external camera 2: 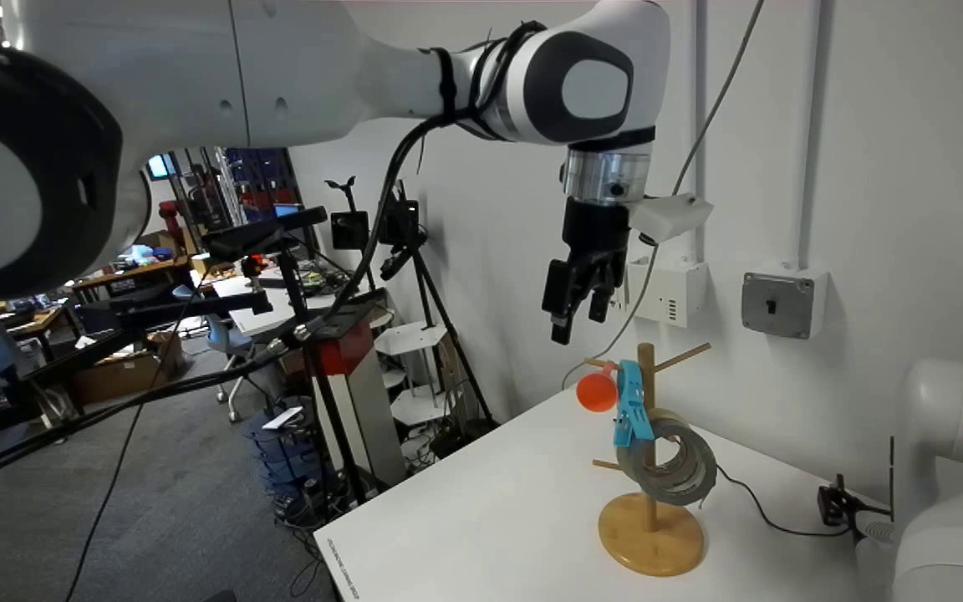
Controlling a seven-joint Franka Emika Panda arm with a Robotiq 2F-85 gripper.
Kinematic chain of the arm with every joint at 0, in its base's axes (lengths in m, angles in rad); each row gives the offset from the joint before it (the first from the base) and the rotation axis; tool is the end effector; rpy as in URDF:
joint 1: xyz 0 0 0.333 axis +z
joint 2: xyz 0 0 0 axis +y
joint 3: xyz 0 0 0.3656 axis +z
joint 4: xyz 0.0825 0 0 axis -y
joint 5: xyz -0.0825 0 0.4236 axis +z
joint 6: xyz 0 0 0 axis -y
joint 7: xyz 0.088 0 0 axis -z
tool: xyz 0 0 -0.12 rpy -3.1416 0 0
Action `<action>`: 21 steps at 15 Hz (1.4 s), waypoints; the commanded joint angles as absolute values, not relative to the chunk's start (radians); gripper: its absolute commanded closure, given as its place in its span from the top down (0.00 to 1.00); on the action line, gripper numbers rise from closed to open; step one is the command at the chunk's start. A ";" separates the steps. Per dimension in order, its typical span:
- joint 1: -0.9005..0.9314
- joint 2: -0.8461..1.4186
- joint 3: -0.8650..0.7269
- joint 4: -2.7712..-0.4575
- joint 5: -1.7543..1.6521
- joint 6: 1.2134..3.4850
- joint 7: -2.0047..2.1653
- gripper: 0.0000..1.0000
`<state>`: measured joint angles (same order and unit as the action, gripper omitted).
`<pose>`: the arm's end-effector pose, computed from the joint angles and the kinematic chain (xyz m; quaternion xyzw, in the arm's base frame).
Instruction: Hang the cup on the wooden stand
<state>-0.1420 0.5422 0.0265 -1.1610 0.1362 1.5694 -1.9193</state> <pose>0.7577 -0.0767 0.5002 -0.6216 -0.7769 -0.0287 0.0959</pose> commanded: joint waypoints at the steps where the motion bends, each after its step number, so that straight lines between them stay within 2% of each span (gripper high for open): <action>1: -0.126 0.426 0.022 -1.285 0.132 1.629 -1.872 1.00; 11: -0.152 0.200 0.025 -1.645 0.378 1.942 -1.720 1.00; 21: -0.134 0.082 0.019 -1.977 0.596 2.242 -1.725 1.00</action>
